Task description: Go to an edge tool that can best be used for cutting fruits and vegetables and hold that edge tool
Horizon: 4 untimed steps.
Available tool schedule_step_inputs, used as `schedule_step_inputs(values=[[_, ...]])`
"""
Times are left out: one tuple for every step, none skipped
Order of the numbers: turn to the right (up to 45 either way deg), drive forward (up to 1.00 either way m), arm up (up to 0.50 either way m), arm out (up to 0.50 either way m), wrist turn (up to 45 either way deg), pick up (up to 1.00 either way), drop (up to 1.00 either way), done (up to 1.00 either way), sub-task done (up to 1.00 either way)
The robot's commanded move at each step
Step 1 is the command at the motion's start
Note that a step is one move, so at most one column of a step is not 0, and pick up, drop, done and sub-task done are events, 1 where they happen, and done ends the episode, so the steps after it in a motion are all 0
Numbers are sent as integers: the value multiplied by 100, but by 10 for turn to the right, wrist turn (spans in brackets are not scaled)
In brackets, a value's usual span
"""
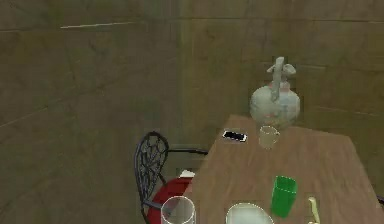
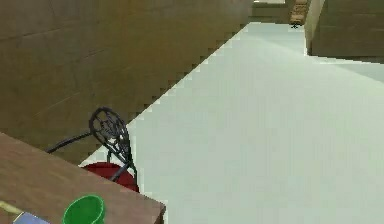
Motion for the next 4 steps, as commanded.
schedule_step_inputs(values=[[-450,0,0,0,0,0,0,0,0],[0,0,50,0,0,0,0,0,0],[0,0,34,0,0,0,0,0,0],[0,0,0,18,0,0,0,0,0]])
